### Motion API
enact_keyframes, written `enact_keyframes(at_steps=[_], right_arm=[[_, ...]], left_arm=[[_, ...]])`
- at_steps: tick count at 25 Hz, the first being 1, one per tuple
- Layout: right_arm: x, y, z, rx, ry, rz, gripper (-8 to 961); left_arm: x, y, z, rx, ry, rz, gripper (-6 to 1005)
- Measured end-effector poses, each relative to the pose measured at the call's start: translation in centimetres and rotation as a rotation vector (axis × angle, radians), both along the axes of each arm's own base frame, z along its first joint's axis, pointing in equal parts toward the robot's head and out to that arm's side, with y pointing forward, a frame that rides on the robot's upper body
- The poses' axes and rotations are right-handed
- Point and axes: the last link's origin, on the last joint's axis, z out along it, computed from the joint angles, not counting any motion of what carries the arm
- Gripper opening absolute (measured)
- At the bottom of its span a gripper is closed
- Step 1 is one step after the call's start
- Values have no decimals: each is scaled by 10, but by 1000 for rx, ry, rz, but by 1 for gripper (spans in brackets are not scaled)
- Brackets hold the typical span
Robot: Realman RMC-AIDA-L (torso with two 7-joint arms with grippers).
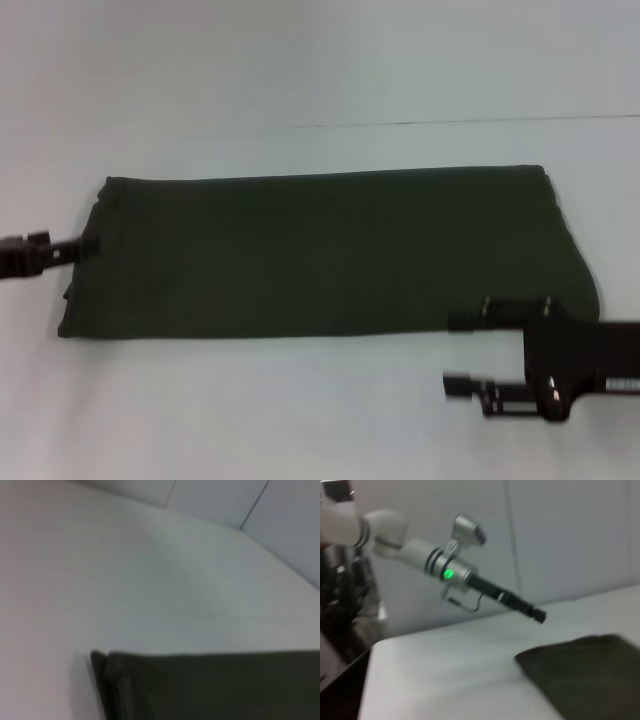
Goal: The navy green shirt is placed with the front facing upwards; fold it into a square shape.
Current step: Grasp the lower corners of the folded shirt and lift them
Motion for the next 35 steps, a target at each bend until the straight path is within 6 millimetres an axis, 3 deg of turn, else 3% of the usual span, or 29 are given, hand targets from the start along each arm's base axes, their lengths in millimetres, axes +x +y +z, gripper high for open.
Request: enact_keyframes(at_steps=[11, 17, 32, 35], right_arm=[[2, -2, -7, -66, -53, -2, 723], [-2, 0, -10, -71, -49, 3, 718], [1, 3, -11, -60, -56, -26, 717], [2, 3, -10, -55, -57, -33, 718]], left_arm=[[-12, -19, -12, -207, 134, 125, 922], [-13, -18, -16, -214, 166, 135, 921], [-8, -14, -28, -239, 207, 94, 821], [-6, -13, -30, -244, 212, 84, 711]])
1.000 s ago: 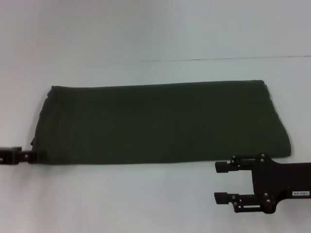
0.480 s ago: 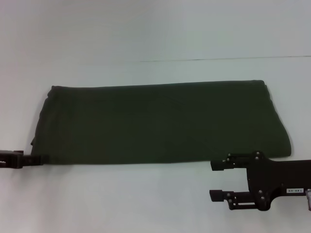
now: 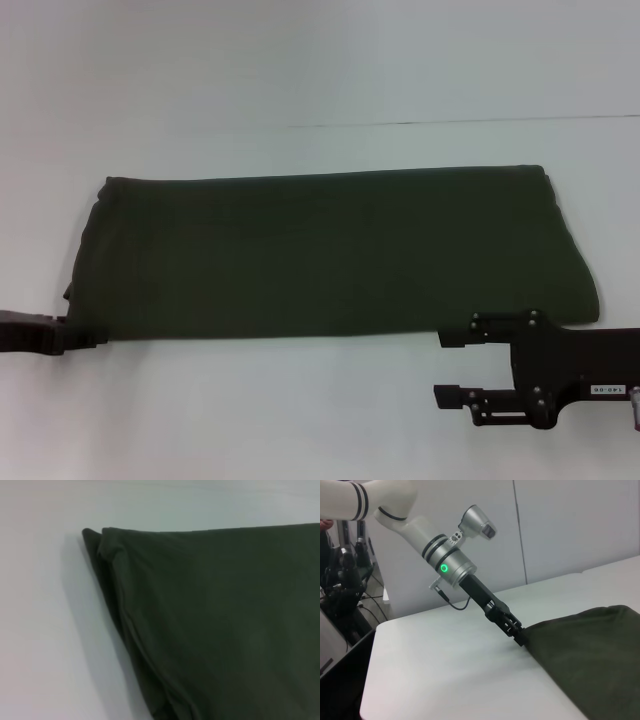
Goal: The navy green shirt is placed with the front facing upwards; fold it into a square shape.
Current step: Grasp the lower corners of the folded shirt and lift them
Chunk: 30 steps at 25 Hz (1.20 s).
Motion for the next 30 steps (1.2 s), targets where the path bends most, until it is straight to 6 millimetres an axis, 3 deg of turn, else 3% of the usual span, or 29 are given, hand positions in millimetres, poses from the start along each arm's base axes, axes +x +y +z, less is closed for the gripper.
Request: enact_keyframes(at_steps=[11, 17, 19, 23, 30], right_arm=[[3, 0, 0, 9, -5, -14, 717], [5, -1, 2, 13, 0, -35, 716], [8, -1, 4, 29, 0, -53, 716], [26, 4, 16, 120, -1, -175, 717], [78, 12, 41, 347, -23, -544, 718]], left_arm=[[6, 5, 0, 1, 2, -21, 379], [5, 6, 1, 0, 7, -17, 143], [5, 6, 1, -4, 13, -16, 116], [6, 3, 3, -24, 13, -31, 71], [16, 2, 6, -36, 2, -88, 41]])
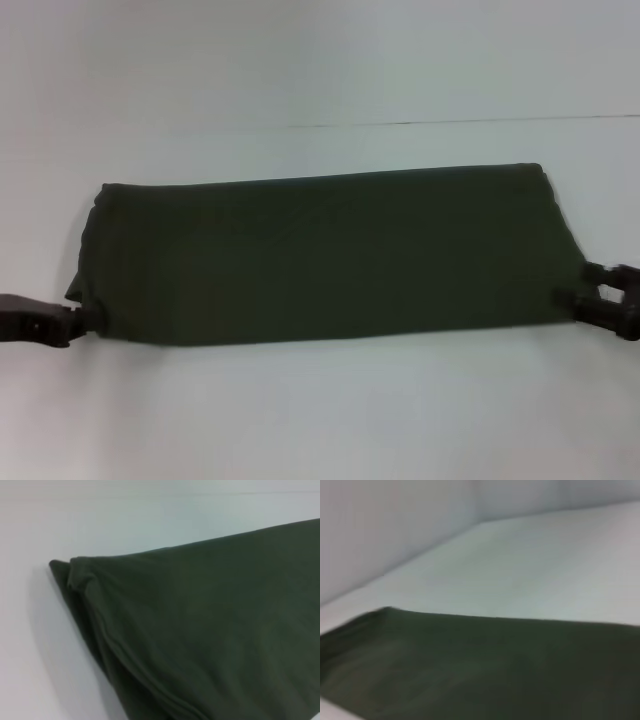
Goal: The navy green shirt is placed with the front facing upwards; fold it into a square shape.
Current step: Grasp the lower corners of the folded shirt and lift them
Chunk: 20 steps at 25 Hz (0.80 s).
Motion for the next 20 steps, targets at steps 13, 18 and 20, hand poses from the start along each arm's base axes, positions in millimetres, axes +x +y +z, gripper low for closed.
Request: enact_keyframes(at_steps=[13, 18, 20], right_arm=[[31, 4, -10, 75, -38, -223, 717], [27, 9, -13, 71, -33, -219, 716], [26, 10, -13, 68, -31, -219, 716]], left_arm=[[9, 6, 0, 26, -40, -33, 35], [9, 7, 1, 32, -35, -38, 35], [9, 7, 1, 33, -35, -39, 35]])
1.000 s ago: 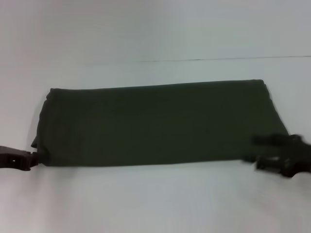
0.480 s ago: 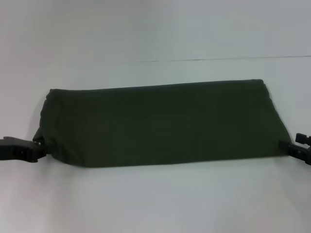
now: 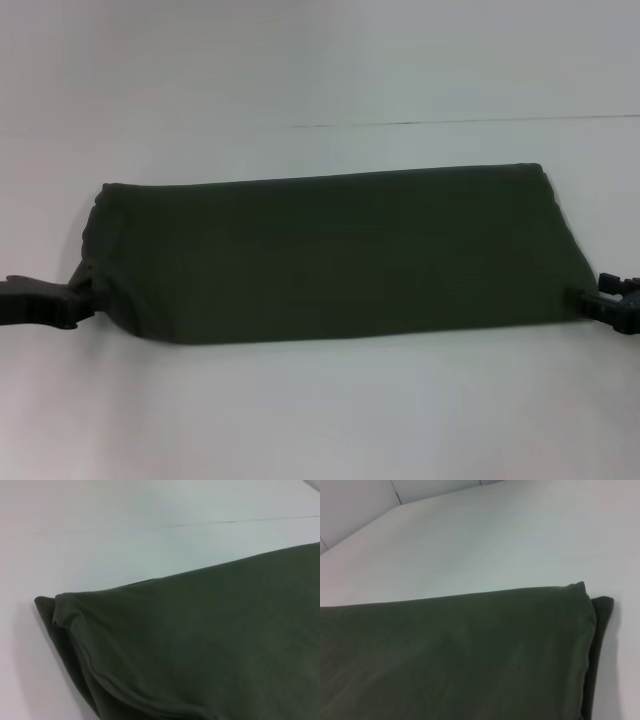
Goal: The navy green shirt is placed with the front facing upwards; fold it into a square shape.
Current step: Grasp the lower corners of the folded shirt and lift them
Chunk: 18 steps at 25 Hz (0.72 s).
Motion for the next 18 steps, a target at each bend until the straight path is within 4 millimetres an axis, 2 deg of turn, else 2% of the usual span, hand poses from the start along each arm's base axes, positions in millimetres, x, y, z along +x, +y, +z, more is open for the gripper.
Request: enact_keyframes(at_steps=[8, 14, 18], right_arm=[[-3, 7, -6, -29, -2, -16, 713], [-6, 9, -9, -53, 2, -12, 674], [-7, 10, -10, -66, -9, -6, 504]], left_arm=[[2, 2, 1, 11, -8, -7, 36], [3, 3, 2, 17, -9, -12, 36], [3, 4, 3, 20, -7, -21, 35]])
